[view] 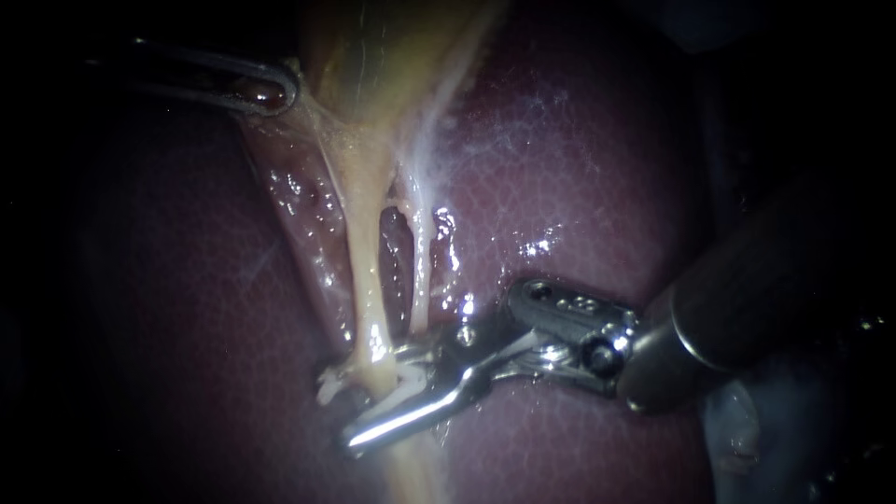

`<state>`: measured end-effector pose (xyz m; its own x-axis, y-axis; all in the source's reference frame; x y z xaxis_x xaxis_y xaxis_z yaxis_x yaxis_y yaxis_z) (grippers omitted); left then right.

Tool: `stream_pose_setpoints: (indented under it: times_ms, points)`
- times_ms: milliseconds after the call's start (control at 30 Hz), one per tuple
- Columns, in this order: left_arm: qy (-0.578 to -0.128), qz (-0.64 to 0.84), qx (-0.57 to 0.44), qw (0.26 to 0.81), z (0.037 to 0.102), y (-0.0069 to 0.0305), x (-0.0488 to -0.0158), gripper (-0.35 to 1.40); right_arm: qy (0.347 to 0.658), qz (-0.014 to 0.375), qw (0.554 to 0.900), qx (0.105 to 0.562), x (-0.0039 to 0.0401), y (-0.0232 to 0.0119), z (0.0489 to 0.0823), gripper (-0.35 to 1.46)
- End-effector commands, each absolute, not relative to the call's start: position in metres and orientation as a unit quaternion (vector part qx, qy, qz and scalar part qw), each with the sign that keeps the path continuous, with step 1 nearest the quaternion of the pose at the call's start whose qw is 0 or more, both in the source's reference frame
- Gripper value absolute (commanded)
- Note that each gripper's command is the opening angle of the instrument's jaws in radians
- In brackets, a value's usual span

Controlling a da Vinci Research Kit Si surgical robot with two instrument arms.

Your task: Clipping first clip left tube

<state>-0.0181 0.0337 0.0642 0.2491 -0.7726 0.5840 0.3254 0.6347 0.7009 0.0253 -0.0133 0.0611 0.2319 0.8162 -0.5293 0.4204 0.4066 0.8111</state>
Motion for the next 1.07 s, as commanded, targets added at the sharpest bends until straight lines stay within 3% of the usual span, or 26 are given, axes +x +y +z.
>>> stream_pose_setpoints:
  times_ms: [33,467,1067]
  points:
    - [-0.494,-0.363,0.226,0.757,0.0643,0.0337,-0.0181,-0.35,0.596,0.168,0.590,0.518,0.0252,-0.0132,0.0612,0.21]
    - [-0.494,-0.362,0.226,0.757,0.0643,0.0337,-0.0181,-0.35,0.595,0.174,0.588,0.519,0.0250,-0.0133,0.0611,-0.35]
    - [-0.494,-0.363,0.226,0.757,0.0643,0.0337,-0.0181,-0.35,0.587,0.178,0.599,0.514,0.0251,-0.0131,0.0611,-0.35]
